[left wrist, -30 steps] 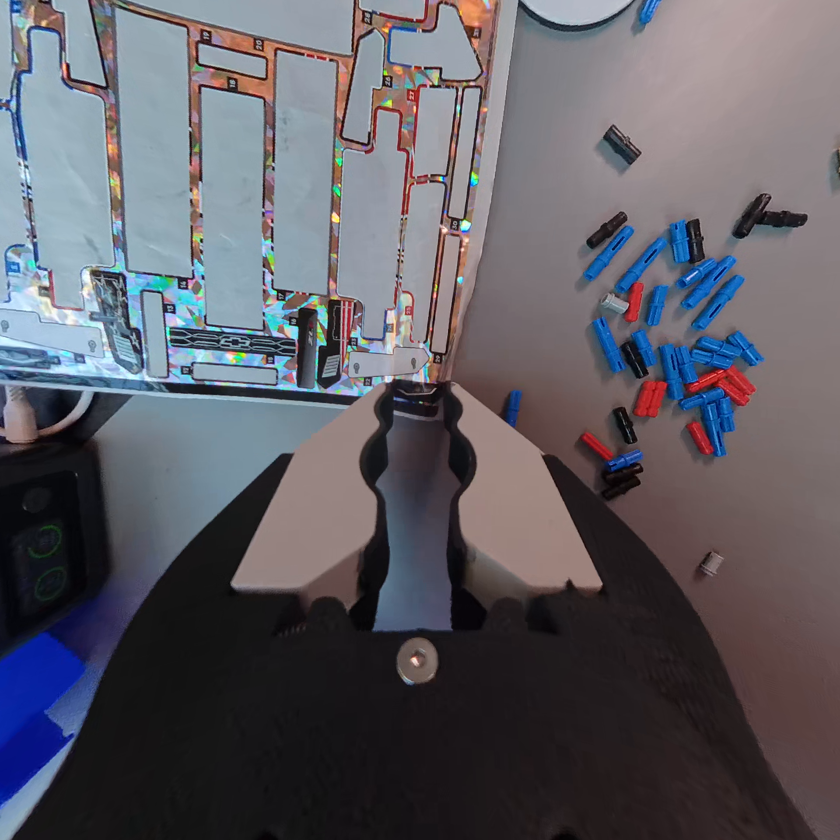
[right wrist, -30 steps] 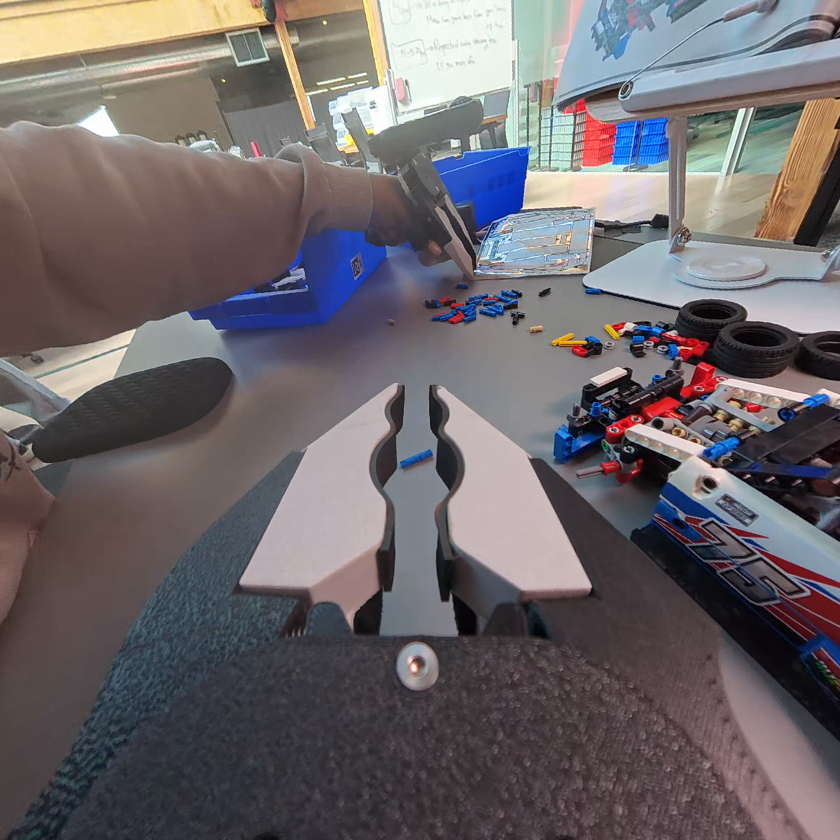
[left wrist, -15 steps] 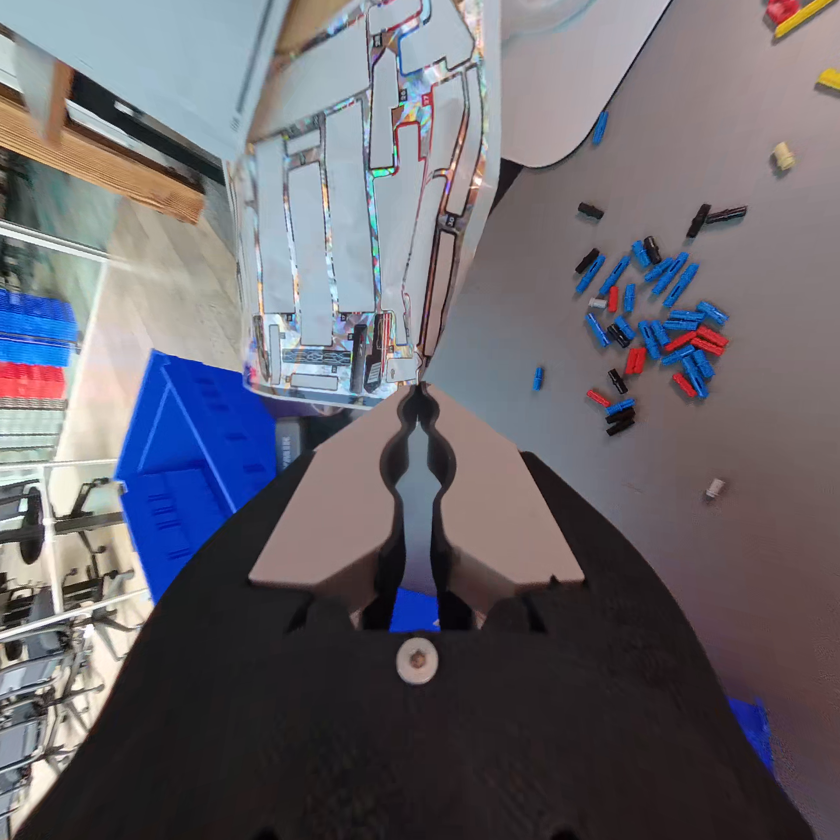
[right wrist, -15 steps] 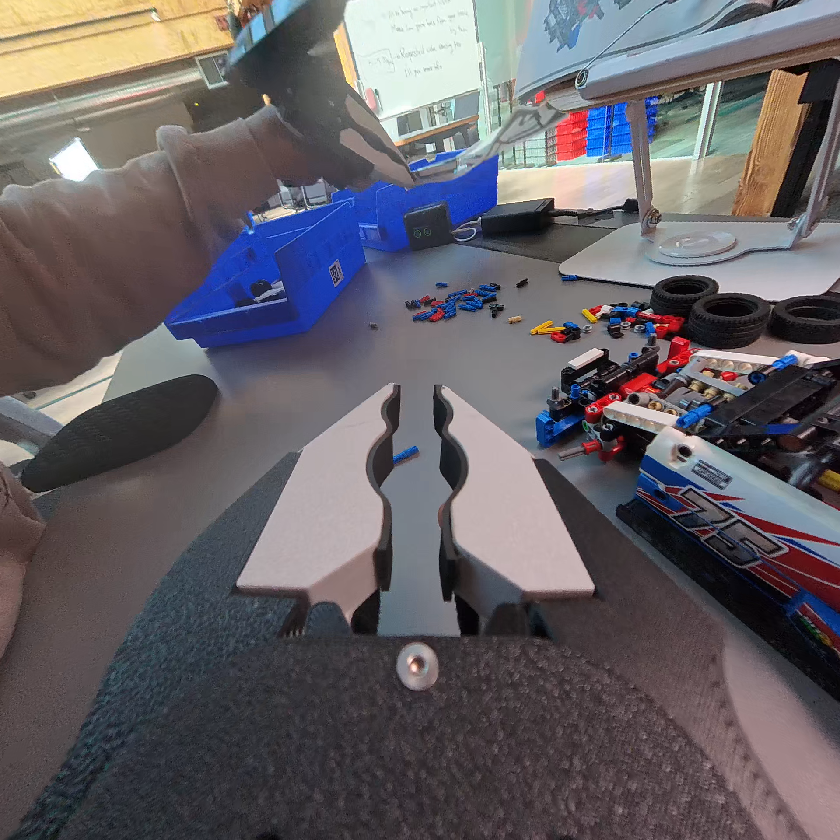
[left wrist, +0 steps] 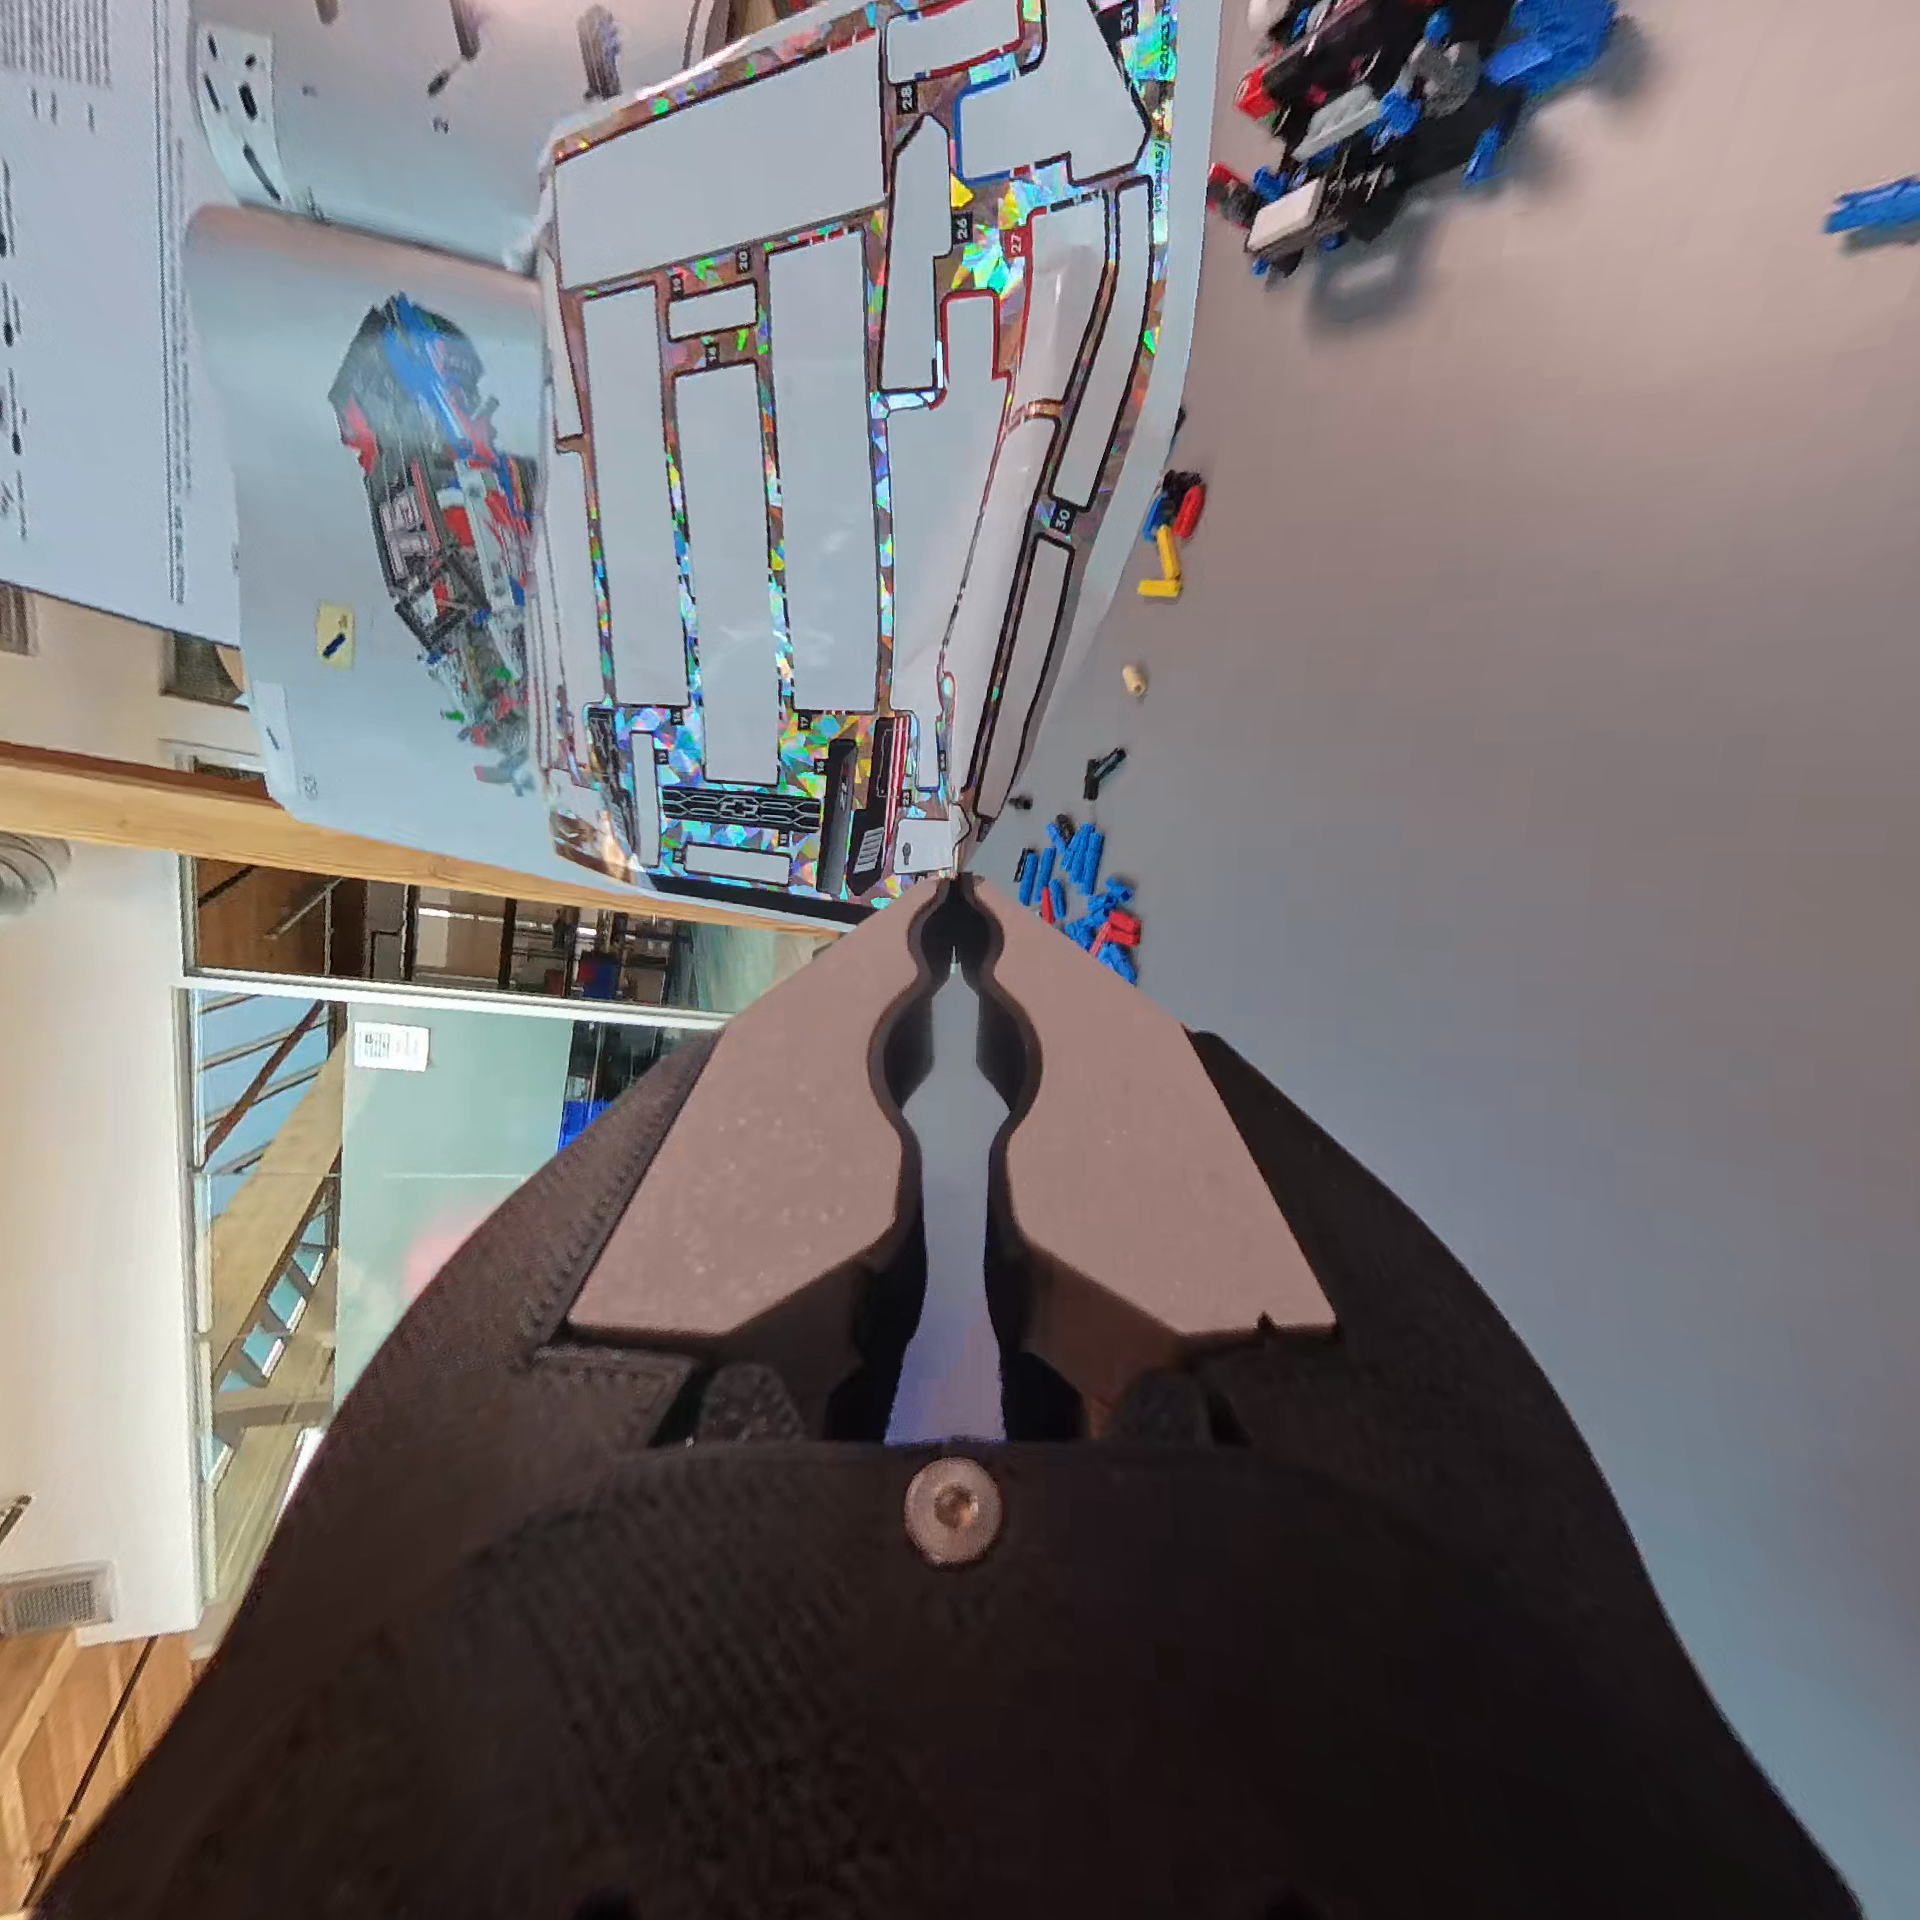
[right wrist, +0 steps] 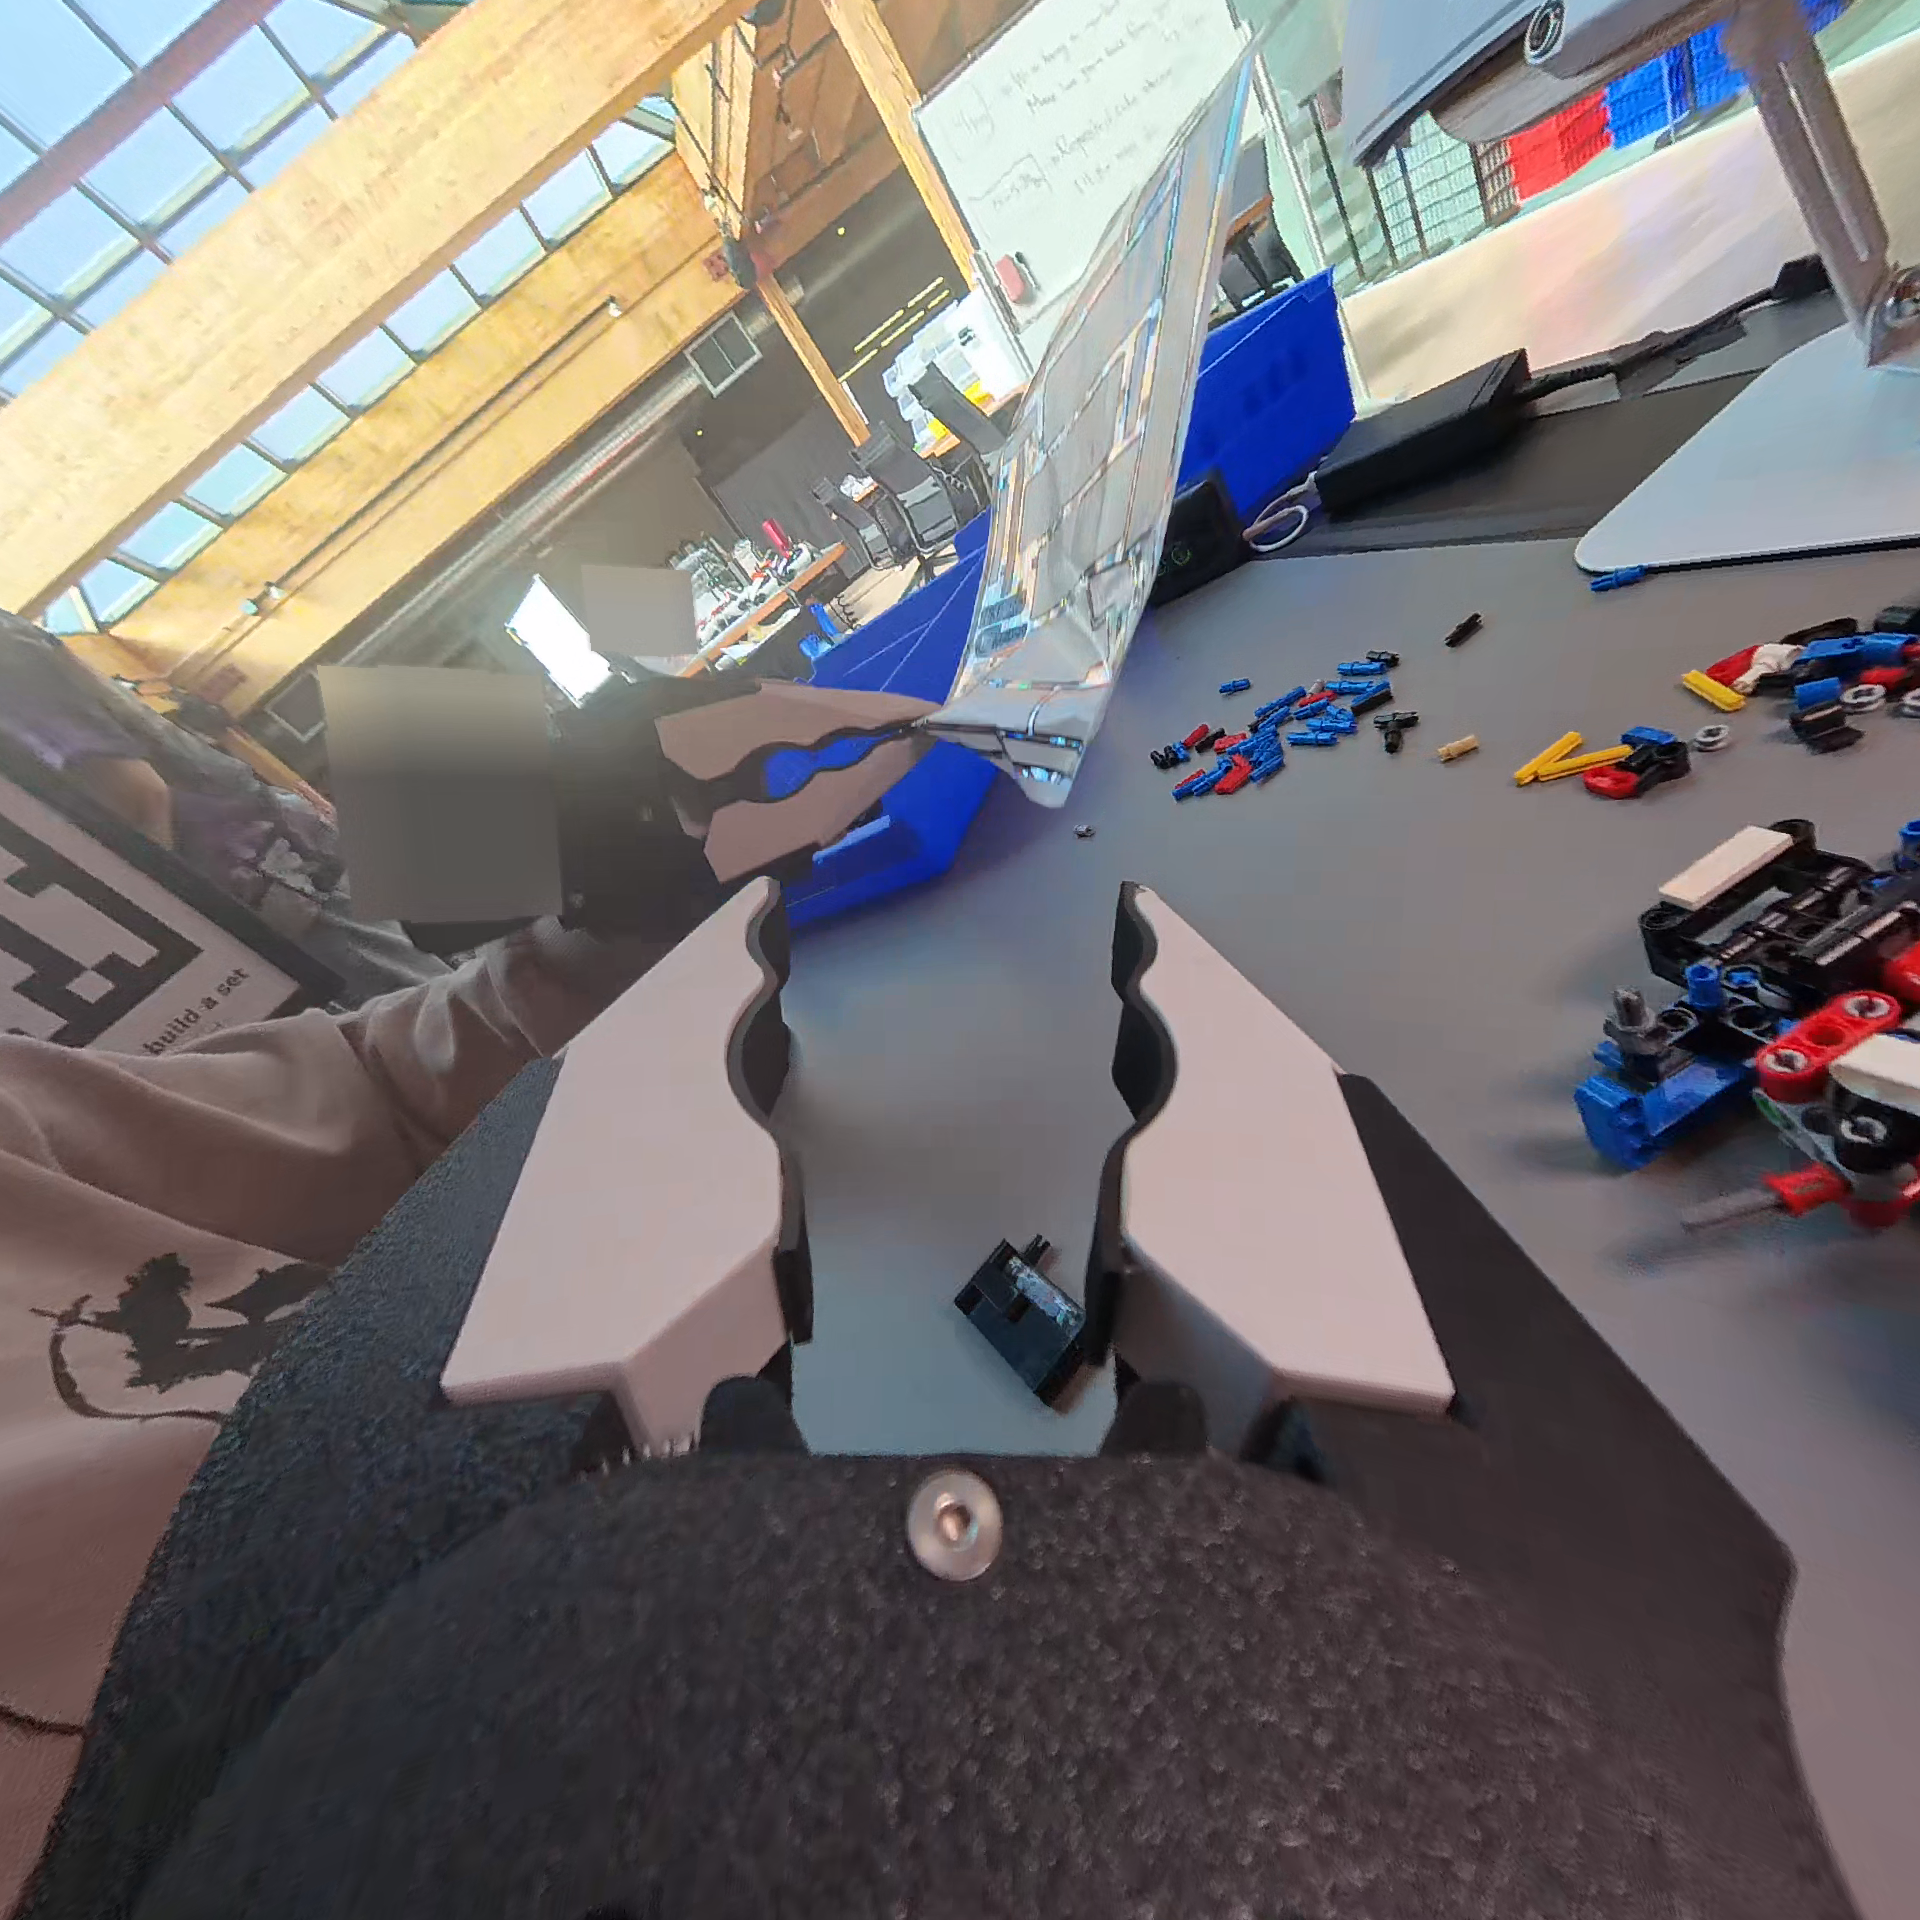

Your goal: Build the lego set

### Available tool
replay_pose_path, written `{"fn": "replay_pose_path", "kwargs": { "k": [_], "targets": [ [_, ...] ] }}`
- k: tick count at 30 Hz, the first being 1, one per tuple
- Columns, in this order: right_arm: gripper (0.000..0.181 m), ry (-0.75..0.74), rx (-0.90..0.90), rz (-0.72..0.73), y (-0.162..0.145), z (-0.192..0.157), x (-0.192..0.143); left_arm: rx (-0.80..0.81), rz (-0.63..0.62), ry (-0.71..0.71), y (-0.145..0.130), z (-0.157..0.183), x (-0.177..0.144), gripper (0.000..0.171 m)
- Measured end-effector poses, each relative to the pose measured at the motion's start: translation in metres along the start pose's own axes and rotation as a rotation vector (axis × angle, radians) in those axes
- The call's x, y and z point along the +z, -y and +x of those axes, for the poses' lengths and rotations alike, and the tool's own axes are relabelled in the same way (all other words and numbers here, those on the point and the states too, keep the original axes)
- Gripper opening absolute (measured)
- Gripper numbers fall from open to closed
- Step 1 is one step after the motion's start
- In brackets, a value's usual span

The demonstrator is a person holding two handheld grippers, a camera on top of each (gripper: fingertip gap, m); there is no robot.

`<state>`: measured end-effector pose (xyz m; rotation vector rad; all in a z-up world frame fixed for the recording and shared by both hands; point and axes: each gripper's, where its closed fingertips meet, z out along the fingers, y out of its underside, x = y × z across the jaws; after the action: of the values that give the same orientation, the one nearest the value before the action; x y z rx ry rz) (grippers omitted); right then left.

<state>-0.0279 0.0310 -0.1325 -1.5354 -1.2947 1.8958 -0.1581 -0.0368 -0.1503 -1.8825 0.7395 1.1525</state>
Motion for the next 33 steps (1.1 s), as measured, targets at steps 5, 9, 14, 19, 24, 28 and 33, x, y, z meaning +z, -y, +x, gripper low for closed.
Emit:
{"fn": "replay_pose_path", "kwargs": {
  "k": [5,9,14,19,24,28,33],
  "targets": [
    [0.059,-0.022,0.089,-0.057,-0.002,0.017,0.016,0.021,0.112,-0.006,0.033,0.026,0.003,0.000],
    [0.003,0.082,0.163,-0.017,-0.008,0.015,0.015,-0.058,0.212,-0.052,0.049,0.040,-0.001,0.000],
    [0.000,0.168,0.100,0.075,0.009,0.010,-0.006,-0.692,0.482,-0.381,0.077,0.037,-0.024,0.038],
    [0.000,0.297,0.086,0.119,0.027,-0.007,-0.028,-1.367,0.735,-0.730,0.080,-0.001,-0.036,0.060],
    [0.000,0.405,-0.036,0.058,0.012,-0.033,-0.028,-1.540,0.814,-1.018,0.105,-0.002,-0.042,0.060],
    [0.000,0.499,-0.130,0.073,0.011,-0.057,-0.035,-1.557,0.880,-1.172,0.123,-0.008,-0.048,0.035],
    [0.000,0.546,-0.126,0.125,0.018,-0.060,-0.052,-1.571,0.848,-1.142,0.118,-0.004,-0.034,0.040]
  ]
}}
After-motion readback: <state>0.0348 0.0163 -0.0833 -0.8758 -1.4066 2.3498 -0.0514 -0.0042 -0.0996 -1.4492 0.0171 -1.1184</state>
